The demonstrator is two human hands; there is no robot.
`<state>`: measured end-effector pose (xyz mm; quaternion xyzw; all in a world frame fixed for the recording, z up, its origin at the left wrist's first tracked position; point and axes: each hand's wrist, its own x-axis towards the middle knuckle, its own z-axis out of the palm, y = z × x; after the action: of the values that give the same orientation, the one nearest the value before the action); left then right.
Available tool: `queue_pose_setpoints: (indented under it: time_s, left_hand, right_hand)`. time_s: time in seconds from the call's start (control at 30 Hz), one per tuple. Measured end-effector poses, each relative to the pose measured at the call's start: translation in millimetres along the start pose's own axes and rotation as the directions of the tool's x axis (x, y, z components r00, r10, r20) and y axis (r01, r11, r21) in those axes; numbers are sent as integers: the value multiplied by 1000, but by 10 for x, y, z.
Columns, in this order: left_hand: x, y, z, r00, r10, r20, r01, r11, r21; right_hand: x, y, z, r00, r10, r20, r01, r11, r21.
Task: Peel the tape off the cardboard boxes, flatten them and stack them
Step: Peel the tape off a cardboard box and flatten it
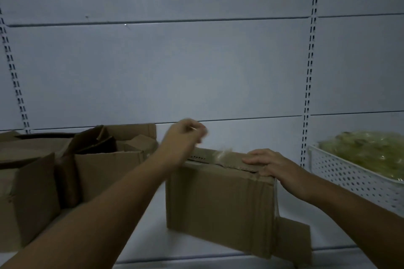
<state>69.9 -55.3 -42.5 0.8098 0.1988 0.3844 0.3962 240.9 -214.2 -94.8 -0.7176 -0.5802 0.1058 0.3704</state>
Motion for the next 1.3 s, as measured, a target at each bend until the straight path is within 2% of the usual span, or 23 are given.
queue_pose_setpoints:
  time_s: [0.03, 0.1, 0.17, 0.2, 0.27, 0.33, 0.43, 0.5, 0.57, 0.63, 0.7, 0.77, 0.8, 0.83, 0.9, 0.97, 1.03, 1.07, 1.1, 1.17, 1.23, 1.3]
  left_hand:
    - [-49, 18, 55, 987, 62, 148, -82, 988, 130]
    - [-105, 26, 202, 914, 9, 404, -171, 915, 366]
    - [-90, -2, 299, 895, -8, 446, -230, 849, 477]
    - [-81, -6, 321, 911, 2, 413, -207, 867, 453]
    - [-75, 3, 351, 942, -28, 334, -79, 950, 302]
    - [-35, 42, 355, 946, -100, 307, 49, 984, 170]
    - [22, 110, 329, 945, -199, 260, 192, 980, 53]
    - [76, 88, 259, 938, -294, 184, 319, 940, -121]
    - [101, 45, 119, 936, -309, 169, 352, 838, -418]
    - [139, -29, -55, 938, -306, 162, 329, 639, -696]
    - [140, -140, -239, 931, -336, 140, 283, 428, -858]
    - [85, -295, -371, 918, -371, 138, 265, 317, -911]
    - [44, -382, -426, 913, -382, 143, 278, 328, -903]
    - [-14, -474, -473, 910, -392, 138, 297, 381, -875]
    - [-169, -618, -525, 910, -398, 113, 343, 575, -743]
    - [-386, -660, -496, 918, -379, 118, 389, 799, -459]
    - [-584, -649, -363, 937, -308, 165, 331, 933, -138]
    - [-648, -646, -282, 952, -252, 175, 264, 964, -44]
    - [-683, -654, -211, 968, -196, 159, 202, 979, -25]
    - [-702, -689, -125, 989, -122, 87, 128, 990, -64]
    - [-719, -711, -110, 996, -84, 31, 87, 992, -88]
    - [-742, -729, -137, 998, -48, 30, 51, 989, -139]
  right_hand:
    - [-1, -16, 14, 1000, -13, 0, 13, 1000, -17]
    - [-17, -43, 20, 1000, -26, -9, 25, 998, -50]
    - [-16, -85, -30, 1000, 6, 29, -2, 993, -117]
    - [-2, -124, -77, 997, 31, 70, -17, 982, -187]
    - [57, -250, -162, 984, 92, 152, -37, 942, -334]
    - [96, -432, -172, 967, 160, 200, -59, 898, -437]
    - [102, -540, -66, 953, 194, 231, -41, 842, -539]
    - [81, -486, -38, 948, 221, 228, -49, 811, -584]
    - [62, -414, -80, 937, 250, 242, -50, 785, -617]
    - [56, -370, -120, 924, 258, 282, -35, 792, -610]
    - [57, -351, -171, 913, 252, 320, -18, 809, -588]
    - [69, -320, -269, 903, 251, 348, -21, 836, -549]
    - [80, -314, -327, 896, 262, 359, -37, 850, -526]
    - [99, -323, -377, 884, 284, 373, -56, 855, -516]
    - [172, -367, -464, 847, 347, 403, -89, 840, -535]
    - [246, -502, -527, 799, 421, 429, -112, 805, -582]
    - [303, -705, -460, 787, 453, 418, -127, 783, -609]
    - [340, -787, -364, 815, 429, 388, -136, 794, -593]
    - [371, -868, -221, 862, 375, 341, -134, 817, -561]
    - [402, -927, 138, 940, 234, 247, -86, 865, -494]
    - [411, -857, 398, 959, 130, 251, 6, 879, -476]
    - [434, -778, 417, 955, 120, 270, 21, 884, -467]
